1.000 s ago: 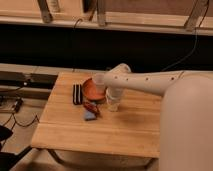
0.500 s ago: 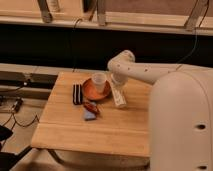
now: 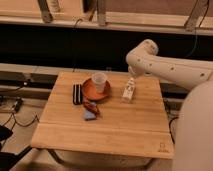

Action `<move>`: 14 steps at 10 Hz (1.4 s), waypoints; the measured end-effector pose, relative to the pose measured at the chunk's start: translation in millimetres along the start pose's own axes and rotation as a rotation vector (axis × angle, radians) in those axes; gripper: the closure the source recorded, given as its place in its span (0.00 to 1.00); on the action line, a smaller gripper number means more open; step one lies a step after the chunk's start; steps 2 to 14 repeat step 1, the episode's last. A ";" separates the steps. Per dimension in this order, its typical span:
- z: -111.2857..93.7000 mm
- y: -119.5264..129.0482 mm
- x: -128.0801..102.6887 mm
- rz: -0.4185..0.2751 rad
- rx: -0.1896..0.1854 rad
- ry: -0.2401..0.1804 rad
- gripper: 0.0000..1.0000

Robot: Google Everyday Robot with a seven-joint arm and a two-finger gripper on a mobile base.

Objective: Knock the bottle over

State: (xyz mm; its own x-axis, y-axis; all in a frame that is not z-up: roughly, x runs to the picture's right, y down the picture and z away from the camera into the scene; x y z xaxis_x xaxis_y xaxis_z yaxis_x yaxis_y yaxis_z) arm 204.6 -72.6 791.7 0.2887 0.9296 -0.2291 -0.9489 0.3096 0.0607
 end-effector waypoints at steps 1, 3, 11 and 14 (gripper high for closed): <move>-9.9 -18.1 13.0 0.059 0.014 -0.005 1.00; -9.9 -18.1 13.0 0.059 0.014 -0.005 1.00; -9.9 -18.1 13.0 0.059 0.014 -0.005 1.00; -9.9 -18.1 13.0 0.059 0.014 -0.005 1.00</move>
